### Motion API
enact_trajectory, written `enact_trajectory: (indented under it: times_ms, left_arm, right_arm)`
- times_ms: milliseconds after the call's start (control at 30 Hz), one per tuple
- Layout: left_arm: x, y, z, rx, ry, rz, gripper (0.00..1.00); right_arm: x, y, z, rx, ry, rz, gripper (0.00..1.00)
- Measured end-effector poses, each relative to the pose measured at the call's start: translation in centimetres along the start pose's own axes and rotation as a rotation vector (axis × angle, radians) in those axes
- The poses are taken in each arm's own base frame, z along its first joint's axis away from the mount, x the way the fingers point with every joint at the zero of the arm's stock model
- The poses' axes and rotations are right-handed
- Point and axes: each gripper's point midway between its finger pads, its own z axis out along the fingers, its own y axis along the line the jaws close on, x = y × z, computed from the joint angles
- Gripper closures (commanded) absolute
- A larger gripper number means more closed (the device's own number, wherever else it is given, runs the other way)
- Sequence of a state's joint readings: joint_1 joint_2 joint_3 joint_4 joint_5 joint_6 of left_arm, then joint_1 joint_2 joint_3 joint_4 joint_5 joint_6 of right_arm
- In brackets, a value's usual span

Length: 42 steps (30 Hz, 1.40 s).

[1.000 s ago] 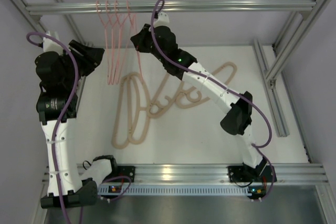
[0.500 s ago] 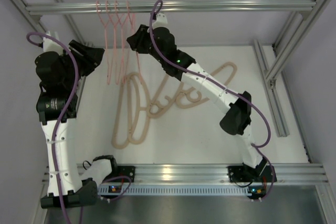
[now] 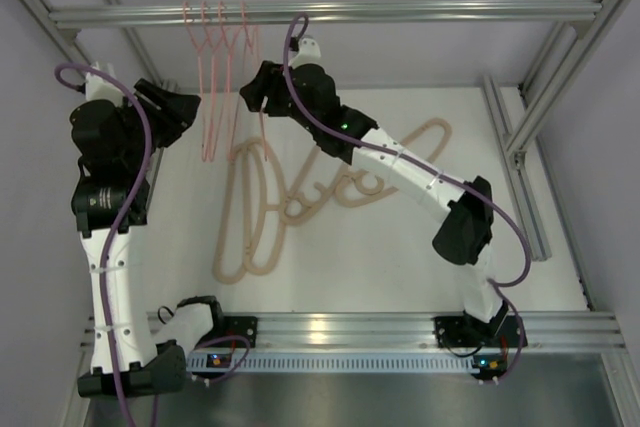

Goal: Organize the hangers

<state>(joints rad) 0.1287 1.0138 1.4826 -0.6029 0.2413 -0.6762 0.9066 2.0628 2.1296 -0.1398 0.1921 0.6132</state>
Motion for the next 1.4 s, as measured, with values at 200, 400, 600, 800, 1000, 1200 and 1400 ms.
enact_trajectory:
  times_ms: [200, 400, 600, 800, 1000, 1200, 1400]
  left_arm:
    - [0.1, 0.1, -0.1, -0.001, 0.001, 0.008, 0.42]
    - [0.6, -0.4, 0.0, 0.026, 0.024, 0.035, 0.34]
    - [3.8, -6.2, 0.4, 0.177, 0.113, 0.176, 0.35]
    - [15.2, -17.9, -1.9, 0.367, 0.238, 0.457, 0.32]
    - [25.0, -18.7, -0.2, 0.285, 0.325, 0.679, 0.3]
    - [32.6, -16.5, 3.4, 0.223, 0.422, 0.815, 0.28]
    - [43.5, -11.5, 7.5, 0.189, 0.644, 0.942, 0.3]
  right_arm:
    - [-2.2, 1.3, -3.2, -0.01, -0.036, -0.003, 0.28]
    - [-4.0, -0.1, -7.5, 0.069, -0.093, -0.002, 0.22]
    - [-5.1, -5.3, -14.6, 0.247, -0.171, -0.012, 0.19]
    - [-9.2, -11.3, -25.8, 0.408, -0.339, 0.037, 0.18]
    - [-13.2, -16.4, -39.0, 0.543, -0.589, 0.142, 0.16]
    - [-13.2, -18.8, -45.5, 0.607, -0.693, 0.186, 0.14]
    - [-11.8, -20.0, -45.5, 0.664, -0.648, 0.148, 0.11]
